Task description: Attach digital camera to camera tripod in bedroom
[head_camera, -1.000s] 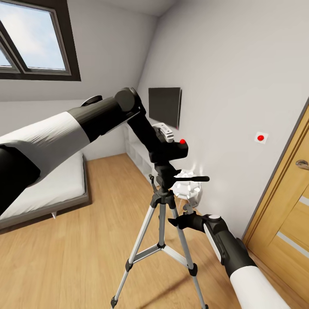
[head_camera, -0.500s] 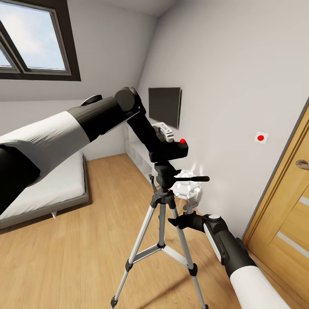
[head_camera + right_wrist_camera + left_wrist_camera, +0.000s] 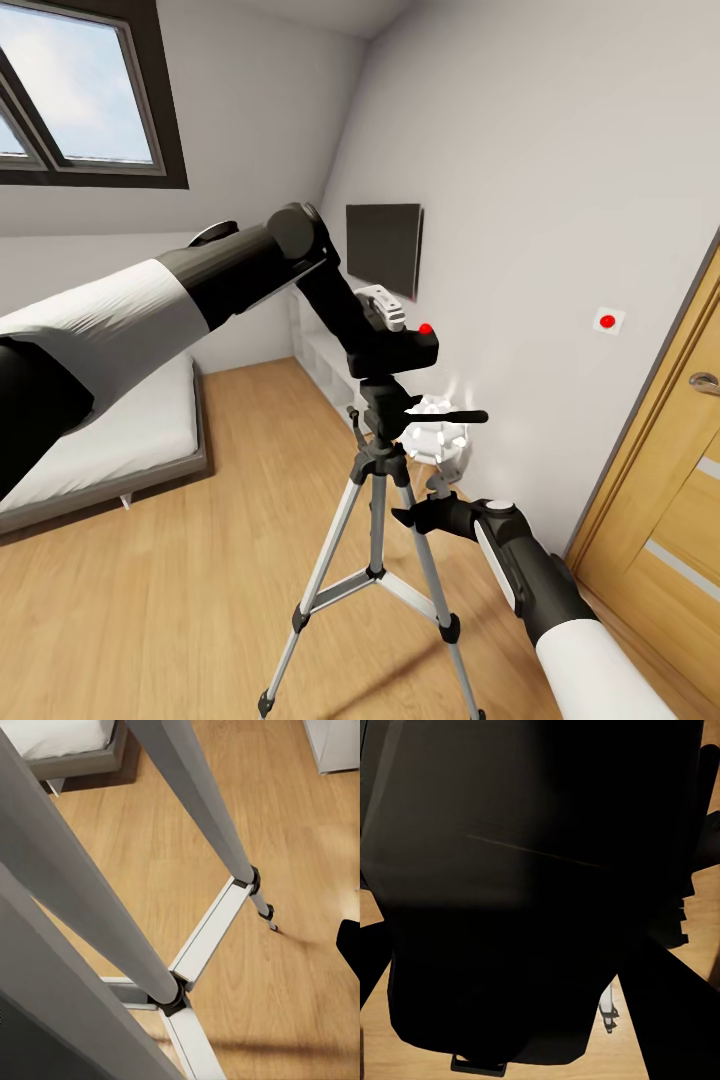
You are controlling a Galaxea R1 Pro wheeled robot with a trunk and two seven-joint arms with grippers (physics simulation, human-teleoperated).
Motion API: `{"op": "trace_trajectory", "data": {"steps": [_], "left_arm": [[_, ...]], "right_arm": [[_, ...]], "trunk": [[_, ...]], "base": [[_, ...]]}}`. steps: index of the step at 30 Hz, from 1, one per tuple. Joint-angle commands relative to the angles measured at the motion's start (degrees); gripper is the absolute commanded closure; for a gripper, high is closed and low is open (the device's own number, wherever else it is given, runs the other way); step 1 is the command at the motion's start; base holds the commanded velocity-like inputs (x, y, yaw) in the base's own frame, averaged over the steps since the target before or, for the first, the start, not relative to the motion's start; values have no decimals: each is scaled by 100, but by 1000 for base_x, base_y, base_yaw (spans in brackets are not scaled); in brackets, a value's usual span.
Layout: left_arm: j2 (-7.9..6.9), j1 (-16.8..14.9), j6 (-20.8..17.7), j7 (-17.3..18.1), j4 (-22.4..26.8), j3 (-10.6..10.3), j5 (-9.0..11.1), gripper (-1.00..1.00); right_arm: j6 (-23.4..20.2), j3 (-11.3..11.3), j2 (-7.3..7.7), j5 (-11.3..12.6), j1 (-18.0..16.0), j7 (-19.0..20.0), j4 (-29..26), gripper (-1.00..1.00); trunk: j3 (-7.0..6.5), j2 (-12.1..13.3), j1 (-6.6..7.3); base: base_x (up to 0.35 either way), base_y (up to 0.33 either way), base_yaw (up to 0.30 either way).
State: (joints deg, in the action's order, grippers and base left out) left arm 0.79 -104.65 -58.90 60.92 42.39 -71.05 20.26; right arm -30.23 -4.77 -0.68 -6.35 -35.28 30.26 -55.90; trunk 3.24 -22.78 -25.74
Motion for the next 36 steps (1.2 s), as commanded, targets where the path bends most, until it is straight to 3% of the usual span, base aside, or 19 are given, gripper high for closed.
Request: {"op": "trace_trajectory", "data": {"steps": [1,36], "left_arm": [[0,-11,-16,17,-3,-14,5,100],[-1,-11,-16,10,9,-22,5,100]], "right_arm": [[-18,7,-2,-63,-5,41,-9,100],[-16,-3,-7,-66,-5,41,-9,100]], "trunk": [[14,-14,-4],[14,-14,-4]], "base": [[0,0,0],[0,0,0]]}}
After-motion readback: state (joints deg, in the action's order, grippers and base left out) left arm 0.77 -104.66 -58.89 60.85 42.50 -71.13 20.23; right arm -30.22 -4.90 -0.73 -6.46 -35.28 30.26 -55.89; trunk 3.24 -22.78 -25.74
